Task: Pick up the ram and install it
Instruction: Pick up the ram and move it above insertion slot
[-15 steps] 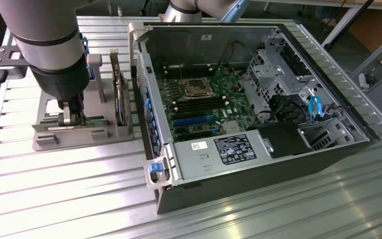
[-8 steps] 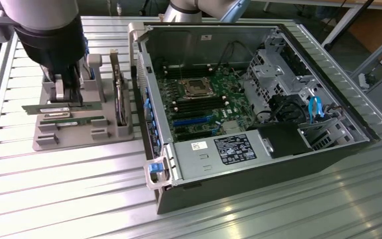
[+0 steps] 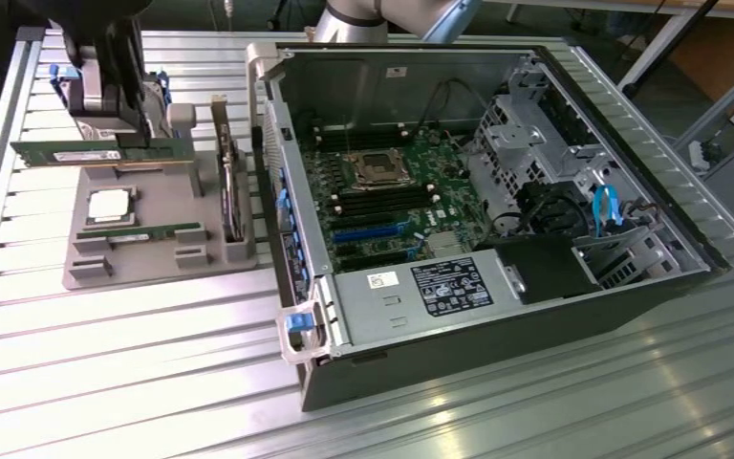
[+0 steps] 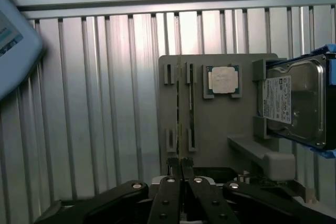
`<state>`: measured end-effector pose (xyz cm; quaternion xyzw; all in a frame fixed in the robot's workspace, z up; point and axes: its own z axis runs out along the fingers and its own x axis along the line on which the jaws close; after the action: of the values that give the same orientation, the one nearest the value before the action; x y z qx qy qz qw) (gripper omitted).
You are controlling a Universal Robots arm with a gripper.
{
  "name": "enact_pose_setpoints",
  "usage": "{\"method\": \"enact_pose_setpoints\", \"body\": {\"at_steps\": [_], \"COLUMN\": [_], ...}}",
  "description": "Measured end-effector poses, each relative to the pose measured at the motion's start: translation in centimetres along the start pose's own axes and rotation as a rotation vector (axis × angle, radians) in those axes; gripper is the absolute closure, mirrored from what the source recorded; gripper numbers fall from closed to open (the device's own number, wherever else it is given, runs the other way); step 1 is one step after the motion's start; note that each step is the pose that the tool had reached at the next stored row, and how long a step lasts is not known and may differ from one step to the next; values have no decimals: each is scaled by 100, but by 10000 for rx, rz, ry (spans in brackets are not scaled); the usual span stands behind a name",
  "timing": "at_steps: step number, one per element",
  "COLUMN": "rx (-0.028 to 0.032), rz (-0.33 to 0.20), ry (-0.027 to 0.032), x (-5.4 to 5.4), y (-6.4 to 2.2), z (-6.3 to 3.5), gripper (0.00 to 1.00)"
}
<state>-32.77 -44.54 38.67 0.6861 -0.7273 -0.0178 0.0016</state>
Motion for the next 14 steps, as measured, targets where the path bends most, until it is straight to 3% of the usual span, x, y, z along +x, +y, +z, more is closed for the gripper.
{"method": "enact_pose_setpoints", "body": {"at_steps": [3, 6, 7, 11, 12, 14], "rx": [-1, -1, 1, 1, -1, -1], "rz": [1, -2, 1, 1, 0, 0], "ry": [0, 2, 0, -1, 0, -1], "x": [-4, -4, -7, -27, -34, -44], "y": [-11, -22, -69, -396, -526, -697], "z": [-130, -132, -132, -140, -144, -148], "gripper": [89, 89, 89, 89, 89, 89]}}
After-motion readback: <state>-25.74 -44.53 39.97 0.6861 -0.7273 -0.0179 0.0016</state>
